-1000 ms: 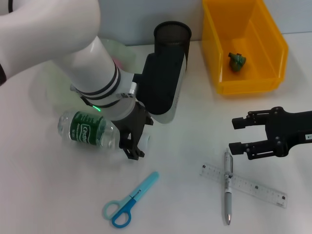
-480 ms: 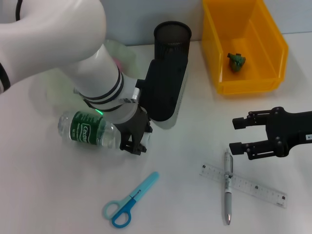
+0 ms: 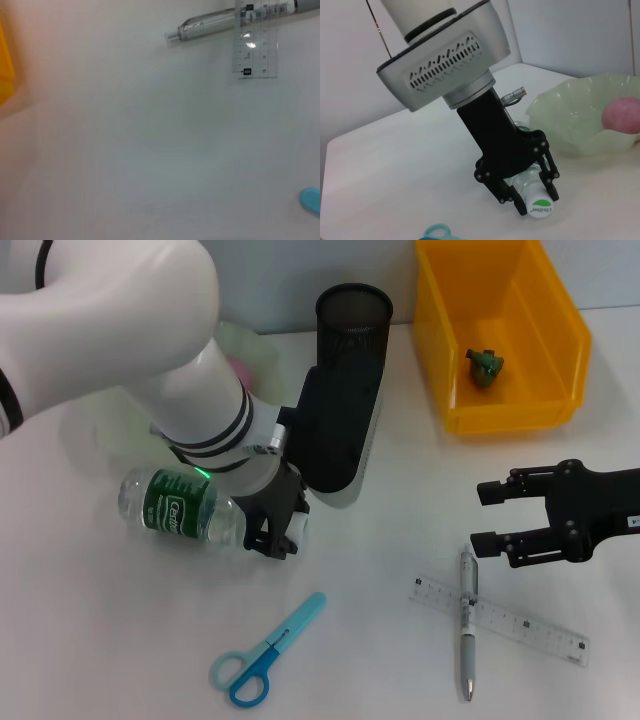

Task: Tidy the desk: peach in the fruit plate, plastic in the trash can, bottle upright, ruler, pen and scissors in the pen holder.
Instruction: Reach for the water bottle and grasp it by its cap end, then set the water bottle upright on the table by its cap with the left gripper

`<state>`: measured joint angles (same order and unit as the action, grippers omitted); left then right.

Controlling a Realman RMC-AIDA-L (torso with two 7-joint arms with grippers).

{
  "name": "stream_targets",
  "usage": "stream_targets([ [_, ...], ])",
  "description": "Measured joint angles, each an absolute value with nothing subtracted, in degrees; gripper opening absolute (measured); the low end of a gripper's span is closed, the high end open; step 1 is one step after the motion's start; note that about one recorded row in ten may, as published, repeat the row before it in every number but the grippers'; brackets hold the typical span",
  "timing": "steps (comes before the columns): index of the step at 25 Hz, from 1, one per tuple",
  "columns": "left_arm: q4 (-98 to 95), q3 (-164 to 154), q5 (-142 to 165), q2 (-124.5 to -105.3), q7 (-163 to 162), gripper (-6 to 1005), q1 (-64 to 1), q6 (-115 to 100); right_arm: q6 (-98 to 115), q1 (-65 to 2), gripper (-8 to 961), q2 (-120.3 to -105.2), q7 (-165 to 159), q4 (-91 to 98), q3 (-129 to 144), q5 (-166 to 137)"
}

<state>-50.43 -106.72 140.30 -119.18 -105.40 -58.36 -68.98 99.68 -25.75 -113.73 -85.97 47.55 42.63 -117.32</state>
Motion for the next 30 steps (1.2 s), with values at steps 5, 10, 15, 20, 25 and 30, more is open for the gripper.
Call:
stream_targets([
  [5,-50.0,-107.6,140.4,-119.18,-105.8,457,-58.4,-68.1,99.8,-25.8,757,-113.73,-86.0,47.5,42.6,-117.3],
  [10,-50.0,-107.6,140.6,-119.18,-106.3,455,-58.4,-68.4,99.9,-25.8,757,-113.73,-86.1,47.5,42.6,-117.1],
  [15,-50.5,-107.3,140.4,-119.18,-107.1,447,-58.4,-69.1,100.0,-25.8,757,-113.71,-86.2,47.5,42.6,-117.1],
  [20,-53.1,-105.0,140.0,-119.18,-108.1,443,-57.3,-70.9,100.1,-25.8,757,-113.64,-86.2,47.5,42.6,-117.1],
  [25,-56.6,-100.1,139.5,-119.18,-108.7,442,-55.5,-74.2,100.2,-25.6,757,-113.57,-86.2,47.5,42.5,-117.1],
  [30,-58.9,-96.3,139.4,-119.13,-109.3,442,-54.3,-76.7,100.2,-25.5,757,-113.45,-86.2,47.6,42.4,-117.1],
])
